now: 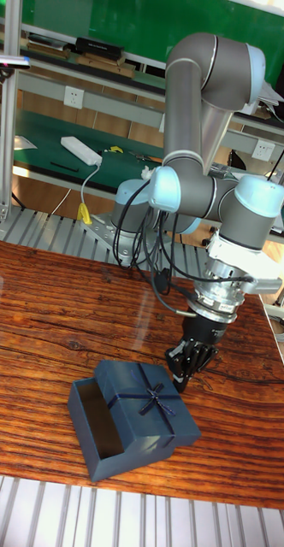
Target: Slide the outer casing onto the gift box
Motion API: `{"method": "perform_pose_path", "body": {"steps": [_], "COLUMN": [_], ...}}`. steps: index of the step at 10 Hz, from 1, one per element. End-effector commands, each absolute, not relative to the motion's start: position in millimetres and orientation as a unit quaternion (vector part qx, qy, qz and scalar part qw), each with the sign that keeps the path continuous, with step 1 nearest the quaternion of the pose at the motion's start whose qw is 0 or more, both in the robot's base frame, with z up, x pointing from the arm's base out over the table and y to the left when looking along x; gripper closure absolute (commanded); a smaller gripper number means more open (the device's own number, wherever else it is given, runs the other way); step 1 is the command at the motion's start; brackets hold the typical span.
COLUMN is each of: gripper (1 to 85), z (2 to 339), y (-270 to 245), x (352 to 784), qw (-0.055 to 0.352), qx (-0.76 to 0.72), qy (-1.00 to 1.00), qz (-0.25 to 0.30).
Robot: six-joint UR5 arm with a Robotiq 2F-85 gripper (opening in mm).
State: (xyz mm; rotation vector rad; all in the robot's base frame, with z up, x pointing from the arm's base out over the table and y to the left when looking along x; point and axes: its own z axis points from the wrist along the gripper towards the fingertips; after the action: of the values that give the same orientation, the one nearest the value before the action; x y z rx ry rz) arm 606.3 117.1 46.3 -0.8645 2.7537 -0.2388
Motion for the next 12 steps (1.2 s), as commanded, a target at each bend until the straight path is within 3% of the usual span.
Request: {"method": "perform_pose_path", "body": {"steps": [1,12], "gripper": [84.7,84.7], "z": [52,65], "y": [111,77], "x": [606,614], "qw": [0.119,0.121], "qx": [-0.293,-0.309], "qy": [0.945,0.938], "qz": [-0.078,-0.104]}}
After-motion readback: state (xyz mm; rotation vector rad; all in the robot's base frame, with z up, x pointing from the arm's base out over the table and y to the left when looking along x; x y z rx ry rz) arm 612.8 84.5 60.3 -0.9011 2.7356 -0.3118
